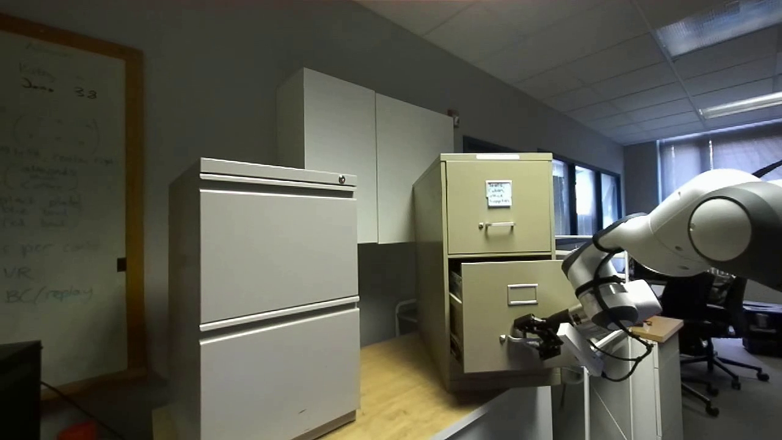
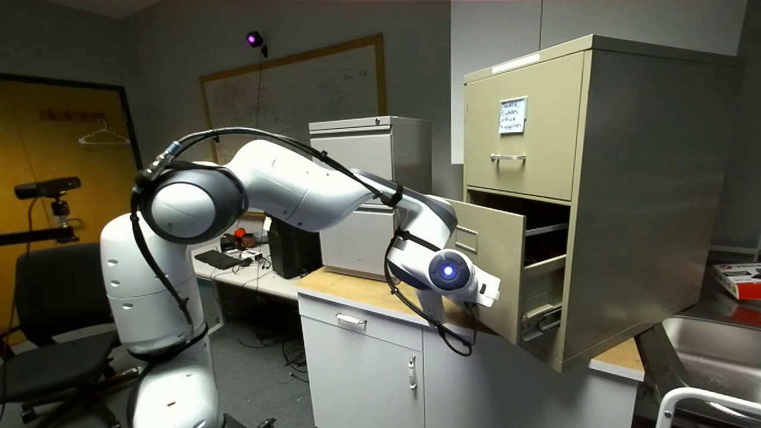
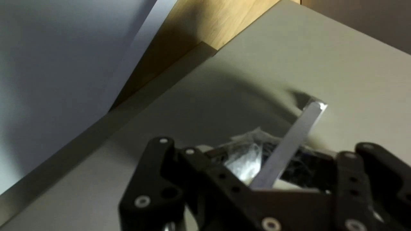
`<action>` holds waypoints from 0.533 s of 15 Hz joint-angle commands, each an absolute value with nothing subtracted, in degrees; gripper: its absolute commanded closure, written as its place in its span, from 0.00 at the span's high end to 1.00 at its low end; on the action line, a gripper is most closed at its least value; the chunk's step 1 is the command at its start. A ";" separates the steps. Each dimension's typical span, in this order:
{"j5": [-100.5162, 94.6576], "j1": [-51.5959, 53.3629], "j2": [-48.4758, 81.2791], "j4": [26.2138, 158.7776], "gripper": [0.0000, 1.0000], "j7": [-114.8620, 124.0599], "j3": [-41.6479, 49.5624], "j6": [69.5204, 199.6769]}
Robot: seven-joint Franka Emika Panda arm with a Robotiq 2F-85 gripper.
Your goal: Open the bottom drawer
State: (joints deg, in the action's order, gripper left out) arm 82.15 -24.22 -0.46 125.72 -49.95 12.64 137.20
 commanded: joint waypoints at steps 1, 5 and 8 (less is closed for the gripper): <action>79.78 -21.62 -6.91 137.85 0.00 -52.49 15.10 131.21; 78.42 -21.70 -12.37 144.32 0.00 -52.03 16.82 128.42; 77.53 -22.08 -16.18 148.69 0.00 -51.80 17.59 127.28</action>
State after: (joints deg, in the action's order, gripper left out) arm 81.34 -23.54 -12.14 139.23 -49.95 17.05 130.73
